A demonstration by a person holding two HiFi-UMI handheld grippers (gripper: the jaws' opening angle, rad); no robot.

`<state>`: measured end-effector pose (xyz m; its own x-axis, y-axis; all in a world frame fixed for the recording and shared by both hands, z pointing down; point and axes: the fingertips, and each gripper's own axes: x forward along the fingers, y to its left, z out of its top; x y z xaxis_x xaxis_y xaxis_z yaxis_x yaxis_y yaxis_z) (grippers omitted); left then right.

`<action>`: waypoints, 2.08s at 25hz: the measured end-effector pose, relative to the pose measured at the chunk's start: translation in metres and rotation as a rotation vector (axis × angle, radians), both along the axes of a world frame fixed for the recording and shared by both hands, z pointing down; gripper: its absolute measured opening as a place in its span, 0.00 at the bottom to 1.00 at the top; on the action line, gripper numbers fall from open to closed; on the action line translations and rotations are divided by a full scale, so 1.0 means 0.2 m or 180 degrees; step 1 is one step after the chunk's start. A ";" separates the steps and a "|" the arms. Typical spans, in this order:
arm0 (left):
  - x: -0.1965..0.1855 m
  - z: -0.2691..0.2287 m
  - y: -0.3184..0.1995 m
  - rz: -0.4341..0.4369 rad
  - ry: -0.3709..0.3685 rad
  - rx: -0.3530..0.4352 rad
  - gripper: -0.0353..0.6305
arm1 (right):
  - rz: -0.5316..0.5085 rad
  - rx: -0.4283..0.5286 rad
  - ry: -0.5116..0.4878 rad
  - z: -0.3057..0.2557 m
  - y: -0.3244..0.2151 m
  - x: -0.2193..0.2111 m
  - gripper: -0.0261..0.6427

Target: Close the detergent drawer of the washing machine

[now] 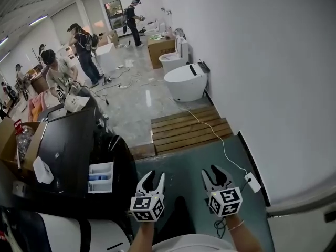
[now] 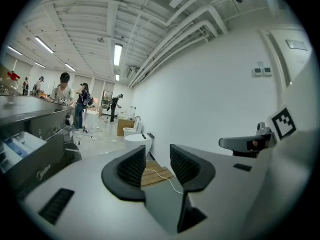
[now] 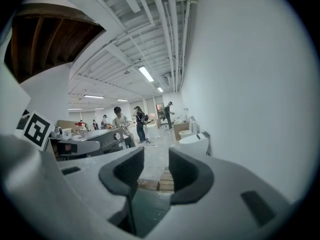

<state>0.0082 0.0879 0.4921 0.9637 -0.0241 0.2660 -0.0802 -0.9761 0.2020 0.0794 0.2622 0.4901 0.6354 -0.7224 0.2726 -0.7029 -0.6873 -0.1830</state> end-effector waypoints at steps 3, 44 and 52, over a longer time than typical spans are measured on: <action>0.17 -0.02 -0.11 0.0037 0.0013 -0.0017 0.25 | 0.0039 -0.0039 0.0011 -0.02 -0.12 0.17 0.25; 0.34 0.06 -1.16 -0.2706 -0.0250 0.0015 0.25 | -0.2971 -0.0109 -0.0257 0.05 -1.90 0.76 0.24; 0.01 0.10 -1.03 -0.3750 -0.0299 -0.0073 0.25 | -0.4196 -0.0199 -0.0324 0.09 -2.01 0.34 0.24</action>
